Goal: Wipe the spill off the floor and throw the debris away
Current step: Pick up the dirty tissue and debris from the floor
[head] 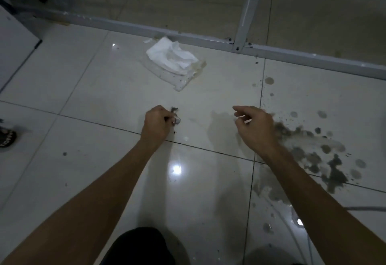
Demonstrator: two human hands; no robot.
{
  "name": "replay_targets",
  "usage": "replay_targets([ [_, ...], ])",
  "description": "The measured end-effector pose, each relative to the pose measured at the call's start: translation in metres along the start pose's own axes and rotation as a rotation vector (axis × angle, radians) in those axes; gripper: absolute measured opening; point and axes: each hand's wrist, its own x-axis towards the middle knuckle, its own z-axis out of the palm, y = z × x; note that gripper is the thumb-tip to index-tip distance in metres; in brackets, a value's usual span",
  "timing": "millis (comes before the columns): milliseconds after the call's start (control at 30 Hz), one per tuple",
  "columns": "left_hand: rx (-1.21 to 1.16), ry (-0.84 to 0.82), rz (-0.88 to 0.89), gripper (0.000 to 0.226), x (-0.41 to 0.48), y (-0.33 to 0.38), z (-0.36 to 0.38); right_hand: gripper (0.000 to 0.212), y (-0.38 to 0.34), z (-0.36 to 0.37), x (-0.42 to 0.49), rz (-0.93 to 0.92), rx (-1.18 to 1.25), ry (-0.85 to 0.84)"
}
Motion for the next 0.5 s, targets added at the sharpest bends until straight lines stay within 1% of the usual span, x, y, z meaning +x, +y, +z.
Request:
replay_targets([
  [100, -0.110, -0.002, -0.055, 0.015, 0.008, 0.005, 0.003, 0.033, 0.000, 0.006, -0.001, 0.005, -0.003, -0.010],
  [133, -0.107, -0.008, -0.050, 0.014, 0.010, 0.007, 0.003, 0.033, -0.001, 0.010, -0.001, 0.002, 0.001, -0.013],
  [233, -0.068, -0.044, 0.000, 0.009, 0.009, 0.013, 0.007, 0.033, -0.009, 0.017, 0.000, -0.028, 0.012, -0.004],
  [300, -0.095, -0.115, 0.057, 0.009, -0.004, 0.024, 0.016, 0.033, -0.013, 0.020, 0.000, -0.040, 0.008, -0.018],
  [400, -0.154, -0.223, 0.166, 0.016, -0.035, 0.051, 0.040, 0.034, -0.015, 0.016, 0.002, -0.027, -0.012, -0.032],
  [500, -0.181, -0.320, 0.243, 0.012, -0.074, 0.077, 0.069, 0.034, -0.016, 0.005, 0.003, -0.016, -0.026, -0.007],
])
